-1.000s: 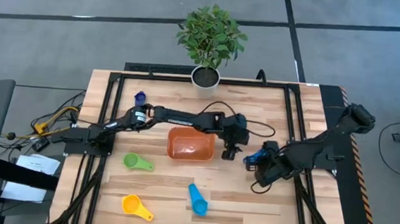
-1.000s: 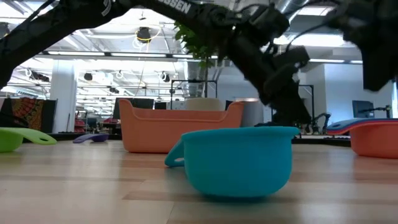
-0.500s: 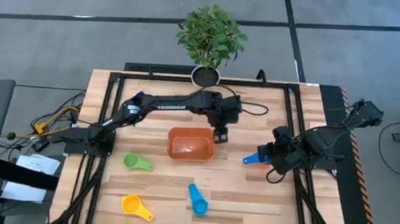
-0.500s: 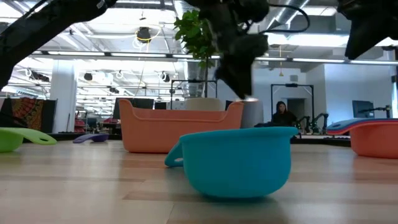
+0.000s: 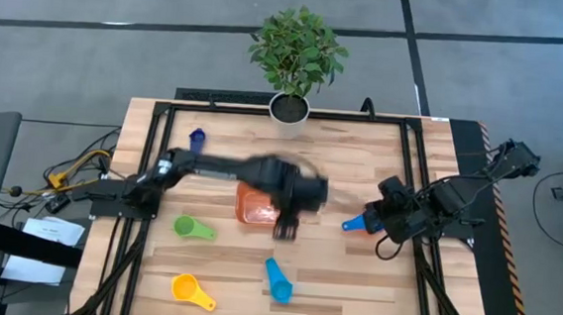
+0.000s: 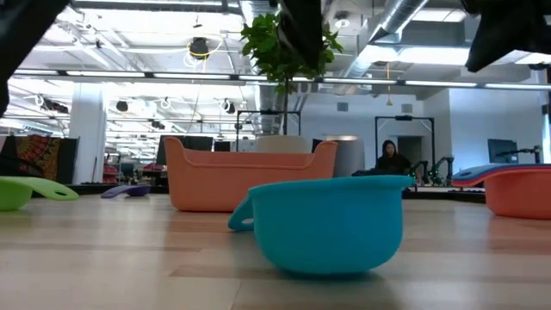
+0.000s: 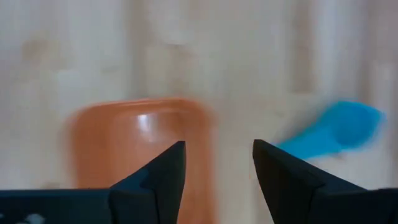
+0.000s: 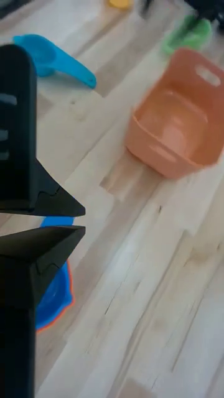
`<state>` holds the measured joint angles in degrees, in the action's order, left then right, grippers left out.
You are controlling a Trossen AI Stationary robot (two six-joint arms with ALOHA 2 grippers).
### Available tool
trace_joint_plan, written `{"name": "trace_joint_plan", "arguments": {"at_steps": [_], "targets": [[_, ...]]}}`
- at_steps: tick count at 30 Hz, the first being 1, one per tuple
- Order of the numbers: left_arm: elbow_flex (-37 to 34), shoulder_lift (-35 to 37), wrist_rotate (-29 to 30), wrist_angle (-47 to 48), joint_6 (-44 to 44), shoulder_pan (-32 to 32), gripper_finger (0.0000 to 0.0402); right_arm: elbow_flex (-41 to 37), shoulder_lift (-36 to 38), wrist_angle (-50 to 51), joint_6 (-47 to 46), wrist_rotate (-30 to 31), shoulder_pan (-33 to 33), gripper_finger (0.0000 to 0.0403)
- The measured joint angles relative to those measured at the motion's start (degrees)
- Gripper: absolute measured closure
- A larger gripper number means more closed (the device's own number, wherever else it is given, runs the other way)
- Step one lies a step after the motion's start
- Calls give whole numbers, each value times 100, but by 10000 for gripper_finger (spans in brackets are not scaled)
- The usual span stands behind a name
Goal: Nest measuring cups in basket
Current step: Stack the yellow measuring cup on top of the blue measuring cup
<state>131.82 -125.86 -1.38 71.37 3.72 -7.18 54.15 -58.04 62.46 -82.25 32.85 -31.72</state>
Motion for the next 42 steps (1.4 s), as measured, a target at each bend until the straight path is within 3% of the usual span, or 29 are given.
{"name": "trace_joint_plan", "arguments": {"at_steps": [6,16,21,26,29,32,35,37,39,42], "targets": [[-250,-40,73,375,891,-724,226,0,0,-168,142,1,-371,345],[-381,21,948,770,2787,-1550,226,0,0,-170,-376,560,-1020,345],[-377,487,1563,609,2690,-1467,226,0,0,-236,-565,838,-1168,345],[-377,996,2070,-1263,1925,-1425,226,0,-2,-329,-631,984,-1170,345],[-366,1216,2328,-1800,1774,-1397,226,0,-2,-448,-639,1138,-1162,345],[-378,1315,2832,-1721,1706,-1434,226,0,-2,-572,-638,1340,-1078,345],[-439,1545,3563,-766,2039,-1567,237,0,-2,-601,-536,1362,-916,345],[-955,1835,3878,-387,2531,-1671,252,0,-2,-652,-447,1352,-815,345],[-1947,2253,3977,-635,2968,-1773,271,0,-2,-658,-422,1357,-755,345],[-3826,3187,3843,-2225,3409,-1845,300,0,-2,-836,-180,1352,-673,345]]}}
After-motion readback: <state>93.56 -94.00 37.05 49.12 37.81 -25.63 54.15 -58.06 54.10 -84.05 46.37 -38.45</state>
